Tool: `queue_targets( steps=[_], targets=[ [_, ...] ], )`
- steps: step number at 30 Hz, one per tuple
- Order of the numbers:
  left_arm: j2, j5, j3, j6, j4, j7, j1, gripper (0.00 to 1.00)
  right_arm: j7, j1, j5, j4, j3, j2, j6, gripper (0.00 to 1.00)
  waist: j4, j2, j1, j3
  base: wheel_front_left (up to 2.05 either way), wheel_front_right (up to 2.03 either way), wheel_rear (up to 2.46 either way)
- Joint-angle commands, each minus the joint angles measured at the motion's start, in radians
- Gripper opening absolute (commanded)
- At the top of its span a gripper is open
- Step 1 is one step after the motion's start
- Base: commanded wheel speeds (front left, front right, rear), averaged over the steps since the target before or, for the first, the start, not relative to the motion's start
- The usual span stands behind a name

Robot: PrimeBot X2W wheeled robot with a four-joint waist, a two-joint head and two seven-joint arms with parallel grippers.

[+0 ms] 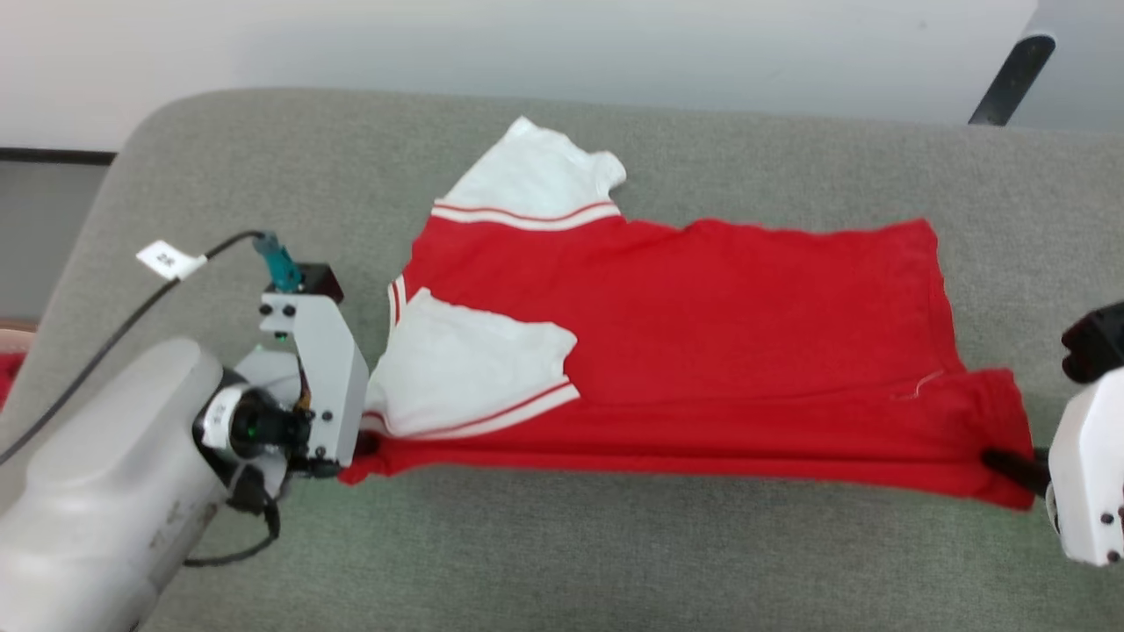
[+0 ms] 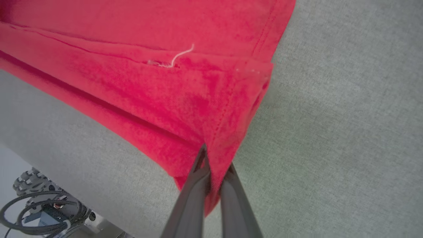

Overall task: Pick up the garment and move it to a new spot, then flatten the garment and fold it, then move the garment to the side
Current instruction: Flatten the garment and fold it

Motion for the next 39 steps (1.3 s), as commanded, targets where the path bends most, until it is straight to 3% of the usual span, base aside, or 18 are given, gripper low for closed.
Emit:
queue_targets(
  steps=[1,11,13,14,15,16,17,18,31,39],
  targets=[
    [0.019,-0.002,-0.003,0.012,-0.003,0.01,0.02,0.0,0.006,0.02,0.003,-0.004,-0.012,-0.014,-0.002,0.0,0.011,0.0,0.0,-0.015,0.0,0.0,0.0],
    [0.071,-0.021,-0.024,0.101,-0.171,0.036,0.139,0.02,0.022,0.156,-0.017,-0.089,-0.051,0.025,-0.002,0.0,0.003,0.0,0.0,-0.021,0.0,0.0,0.0],
    [0.064,-0.023,-0.02,0.112,-0.18,0.021,0.154,0.24,0.016,0.167,-0.024,-0.088,-0.046,0.04,-0.002,0.0,-0.002,0.0,0.0,-0.017,0.0,0.0,0.0],
    [0.062,-0.024,-0.019,0.114,-0.182,0.014,0.161,0.35,0.012,0.169,-0.027,-0.089,-0.043,0.048,-0.002,0.07,-0.005,0.0,0.0,-0.016,0.0,0.0,0.0],
    [0.06,-0.022,-0.016,0.115,-0.185,0.001,0.165,0.75,0.003,0.167,-0.034,-0.09,-0.043,0.054,-0.002,0.36,-0.007,0.0,0.0,-0.015,0.0,0.0,0.0],
    [0.06,-0.02,-0.012,0.119,-0.183,-0.007,0.167,0.9,-0.001,0.166,-0.039,-0.089,-0.041,0.058,-0.002,0.72,-0.01,0.0,0.0,-0.015,0.0,0.0,0.0],
    [0.059,-0.019,-0.012,0.118,-0.183,-0.013,0.171,0.96,-0.005,0.167,-0.041,-0.089,-0.037,0.062,-0.002,0.98,-0.012,0.0,0.0,-0.015,0.0,0.0,0.0],
    [0.06,-0.016,-0.013,0.118,-0.184,-0.016,0.173,1.0,-0.009,0.169,-0.042,-0.089,-0.039,0.066,-0.002,1.0,-0.013,0.0,0.0,-0.016,0.0,0.0,0.0],
    [0.106,0.025,0.032,0.116,-0.24,-0.076,0.098,1.0,-0.105,0.189,-0.07,-0.182,-0.119,0.08,-0.001,1.0,-0.025,0.0,0.0,-0.024,0.0,0.0,0.0],
    [0.083,0.135,0.092,0.058,-0.195,-0.29,-0.035,1.0,-0.428,0.125,-0.19,-0.327,-0.085,0.066,-0.001,1.0,-0.074,0.0,0.0,0.012,0.0,0.0,0.0]
  ],
)
